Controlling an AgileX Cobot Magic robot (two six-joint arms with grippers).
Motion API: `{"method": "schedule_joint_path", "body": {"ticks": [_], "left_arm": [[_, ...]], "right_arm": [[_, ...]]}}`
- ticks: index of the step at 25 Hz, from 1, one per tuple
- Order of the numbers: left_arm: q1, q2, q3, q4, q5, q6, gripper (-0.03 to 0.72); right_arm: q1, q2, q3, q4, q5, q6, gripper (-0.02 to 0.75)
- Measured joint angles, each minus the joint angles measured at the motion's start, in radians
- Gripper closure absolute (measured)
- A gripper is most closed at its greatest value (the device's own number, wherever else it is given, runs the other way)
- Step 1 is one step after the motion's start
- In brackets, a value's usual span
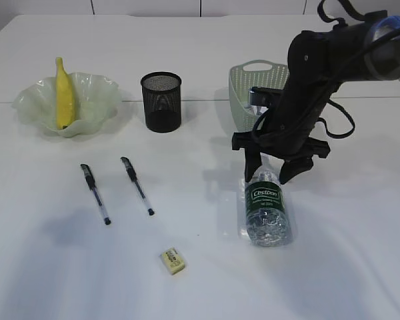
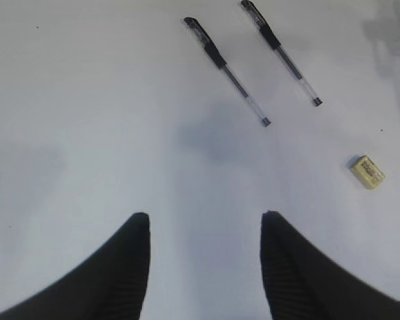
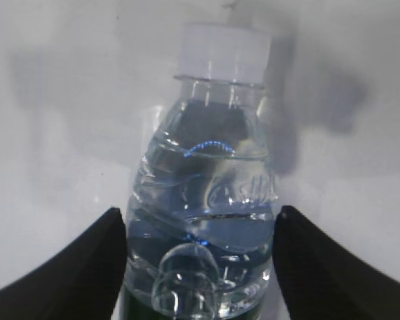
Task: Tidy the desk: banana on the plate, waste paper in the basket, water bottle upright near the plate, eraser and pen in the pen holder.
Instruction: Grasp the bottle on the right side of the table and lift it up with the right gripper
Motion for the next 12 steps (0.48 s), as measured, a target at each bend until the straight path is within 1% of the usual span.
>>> {"method": "schedule_joint_path", "body": {"ticks": [3, 4, 8, 12], "left_arm": [[0.000, 0.000, 0.000, 0.000, -0.003, 0.000, 0.307], [0.000, 0.000, 0.000, 0.000, -0.003, 0.000, 0.288], [0.000, 0.006, 0.000, 0.000, -0.006, 0.000, 0.303], [0.000, 0.007, 0.000, 0.000, -0.009, 0.000, 0.306]], "right_arm": [[0.000, 0.000, 0.000, 0.000, -0.006, 0.000, 0.227], [0.000, 0.002, 0.000, 0.000, -0.010, 0.000, 0.215], [0.000, 0.004, 0.000, 0.000, -0.025, 0.002, 0.165], [0.000, 0.005, 0.000, 0.000, -0.041, 0.002, 0.153]]}}
